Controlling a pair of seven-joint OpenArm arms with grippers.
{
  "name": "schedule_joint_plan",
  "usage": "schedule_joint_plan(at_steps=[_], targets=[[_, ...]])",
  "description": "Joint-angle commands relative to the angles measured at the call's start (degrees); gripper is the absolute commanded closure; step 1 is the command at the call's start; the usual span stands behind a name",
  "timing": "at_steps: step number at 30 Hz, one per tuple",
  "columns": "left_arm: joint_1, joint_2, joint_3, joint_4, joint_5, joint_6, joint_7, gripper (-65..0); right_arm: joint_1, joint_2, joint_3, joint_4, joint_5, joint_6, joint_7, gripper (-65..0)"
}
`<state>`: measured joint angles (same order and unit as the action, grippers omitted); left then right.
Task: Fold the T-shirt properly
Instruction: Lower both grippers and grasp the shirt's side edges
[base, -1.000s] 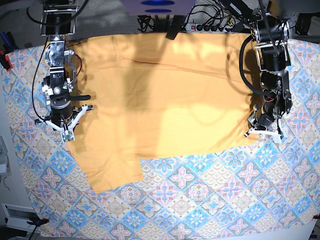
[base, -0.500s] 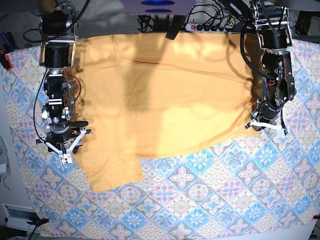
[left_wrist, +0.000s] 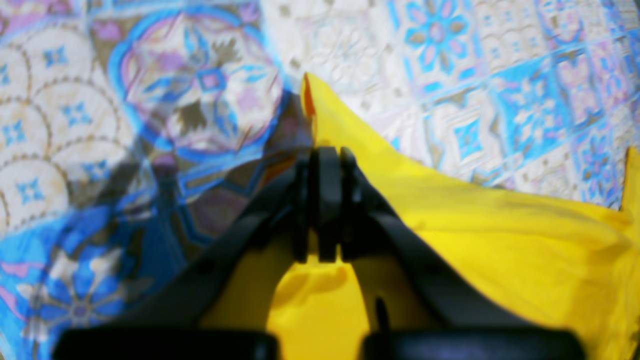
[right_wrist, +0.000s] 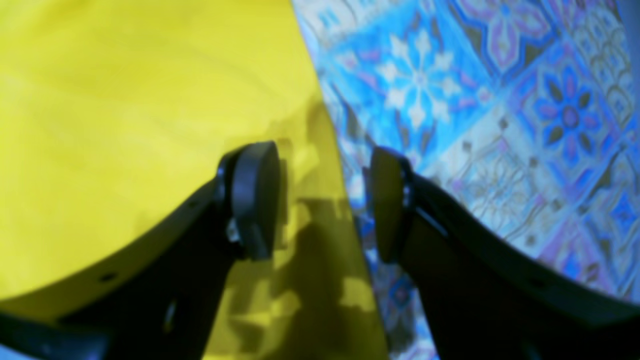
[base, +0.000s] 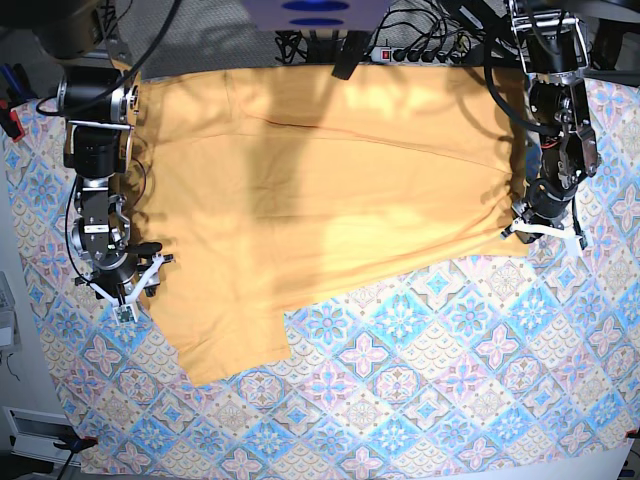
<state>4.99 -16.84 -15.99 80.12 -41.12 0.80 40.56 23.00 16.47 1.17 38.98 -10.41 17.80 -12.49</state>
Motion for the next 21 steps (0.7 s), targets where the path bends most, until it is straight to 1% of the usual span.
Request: schedule_joint_plan(at_steps=[1,3,5,9,12,18,19,20,21], targets=[[-0.38,-0.96,-0.41,1.86,-0.41,-0.31,-1.21,0.0,1.65,1.42,0.11,-0.34,0.09,-0.35,2.07,-28.5],[-0.03,-0.96,-0.41,2.65,-0.41,-0.31,-1.21,0.0,2.36,1.6,0.11,-2.45,0.09,-0.35,3.3,-28.5],[0.06,-0.87,-0.41,3.62,-0.41,-0.31,-1.21,0.0,2.45,2.56,0.11,-4.92,0.09,-0.35,4.97,-28.5],[1.2,-0.79,-0.41,6.7,-0.41,-0.31,-1.21,0.0,2.45,2.74,0.11,-6.5,0.09,-0.35,7.44,-28.5],[1.99,-0.79,-0.41,7.84,-0.41,-0.31,-1.21,0.0,2.45,3.79,0.11,-6.59,0.09,-0.35,7.61,-28.5],[2.17,-0.7,-0.41,8.1,-0.41,-0.31,-1.21,0.0,2.45,3.79,0.11,-6.67,0.09,0.0,7.35,-28.5],[2.17,-0.61,-0.41,8.1,-0.41,-0.31,-1.21,0.0,2.36,3.79,0.11,-6.76,0.09,0.53,7.35,-28.1],[2.17,-0.61,-0.41,8.1,-0.41,-0.31,-1.21,0.0,2.27,3.79,0.11,-7.29,0.09,2.2,7.35,-26.7],[2.17,-0.61,-0.41,8.1,-0.41,-0.31,-1.21,0.0,2.27,3.79,0.11,-8.34,0.09,4.66,7.35,-23.7]])
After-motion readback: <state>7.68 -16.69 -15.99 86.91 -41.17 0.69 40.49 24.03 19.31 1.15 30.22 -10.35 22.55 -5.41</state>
